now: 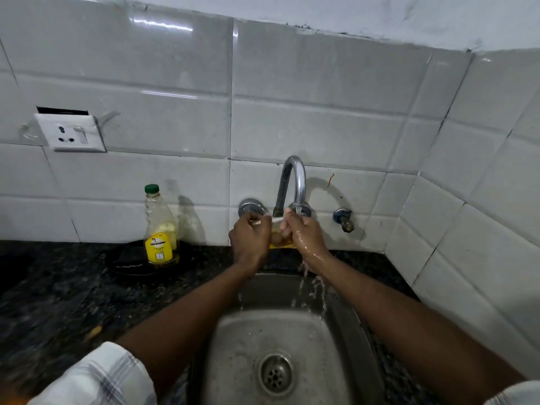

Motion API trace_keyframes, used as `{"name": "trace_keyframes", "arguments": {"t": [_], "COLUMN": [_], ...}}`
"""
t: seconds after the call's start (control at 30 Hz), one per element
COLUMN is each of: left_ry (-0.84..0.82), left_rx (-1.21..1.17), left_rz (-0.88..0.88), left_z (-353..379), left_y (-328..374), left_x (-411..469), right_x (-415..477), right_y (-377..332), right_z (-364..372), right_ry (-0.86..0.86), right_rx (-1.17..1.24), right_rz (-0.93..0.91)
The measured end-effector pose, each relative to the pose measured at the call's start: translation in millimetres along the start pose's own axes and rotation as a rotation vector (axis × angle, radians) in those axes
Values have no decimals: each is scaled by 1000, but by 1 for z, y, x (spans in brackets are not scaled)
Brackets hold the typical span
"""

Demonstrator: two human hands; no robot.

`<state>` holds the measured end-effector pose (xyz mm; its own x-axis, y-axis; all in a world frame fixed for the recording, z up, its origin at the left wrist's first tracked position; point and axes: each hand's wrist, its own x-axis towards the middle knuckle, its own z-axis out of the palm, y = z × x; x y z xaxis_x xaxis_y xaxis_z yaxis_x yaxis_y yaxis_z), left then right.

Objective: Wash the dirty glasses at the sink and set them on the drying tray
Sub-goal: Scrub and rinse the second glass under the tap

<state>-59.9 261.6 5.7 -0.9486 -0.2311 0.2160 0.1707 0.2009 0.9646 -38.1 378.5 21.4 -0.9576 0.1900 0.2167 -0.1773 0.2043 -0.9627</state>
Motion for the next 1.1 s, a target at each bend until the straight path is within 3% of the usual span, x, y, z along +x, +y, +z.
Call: {"name": "trace_keyframes", "arguments": {"t": [0.03, 0.07, 0.13, 0.2, 0.23, 0.33, 0.37, 0.4, 0.5, 0.53, 0.57, 0.6, 0.7, 0.73, 0.77, 0.83, 0.87, 0.9, 0.93, 1.03, 1.07, 1.1], "left_ry": [15, 2, -178, -300, -249, 61, 97, 93, -157, -279, -314, -258, -20, -19, -54, -282, -371, -353, -265, 7, 19, -14], "left_rx": [19, 26, 10, 8, 20, -18, -15, -22, -40, -70, -72, -25, 37, 14, -18, -122, -173, -175, -111, 37, 61, 63], "left_rz": [25, -60, -391, -510, -417, 173, 272, 243, -333, -475, -504, -420, 168, 190, 56, -424, -564, -589, -515, 55, 120, 37], "left_z": [0, 1, 0, -3, -2, -1, -2, -2, -4, -4, -3, -2, -1, -2, -1, -3, -5, -3, 0, 4, 3, 2], "left_y": [-1, -2, -2, -1, -1, -4, -7, -6, 2, 5, 6, 2, -9, -8, -5, 1, 3, 0, -5, -9, -8, -7], "left_x": [-3, 3, 18, 22, 20, -1, -4, -2, 20, 21, 20, 19, 9, 8, 14, 23, 23, 23, 22, 3, 0, 6], "right_x": [0, 0, -5, -10, -9, 1, 3, 2, -2, -3, -3, -3, 5, 6, 5, 0, -3, -5, -5, 4, 4, 1], "right_y": [-2, -2, 2, 8, 9, 5, 2, -3, -6, -5, -4, -3, 0, 0, 0, 0, 1, 1, 2, 3, 1, 0], "right_z": [0, 0, -2, -3, -2, 0, 1, 1, -1, -2, -1, 0, 1, 1, 0, -5, -8, -9, -8, -4, -3, -3], "right_ry": [-6, -35, -104, -110, -75, 31, 11, -24, -81, -69, -46, -18, 30, 9, -27, -104, -128, -135, -126, -9, -14, -54], "right_rx": [0, -19, -74, -59, -30, 83, 112, 98, -77, -81, -55, -16, 62, 35, -22, -155, -183, -185, -161, -85, -59, -44], "right_rz": [-9, -38, -91, -78, -59, 30, 30, 3, -94, -92, -66, -30, 33, 9, -40, -149, -165, -151, -126, -42, -36, -55]}}
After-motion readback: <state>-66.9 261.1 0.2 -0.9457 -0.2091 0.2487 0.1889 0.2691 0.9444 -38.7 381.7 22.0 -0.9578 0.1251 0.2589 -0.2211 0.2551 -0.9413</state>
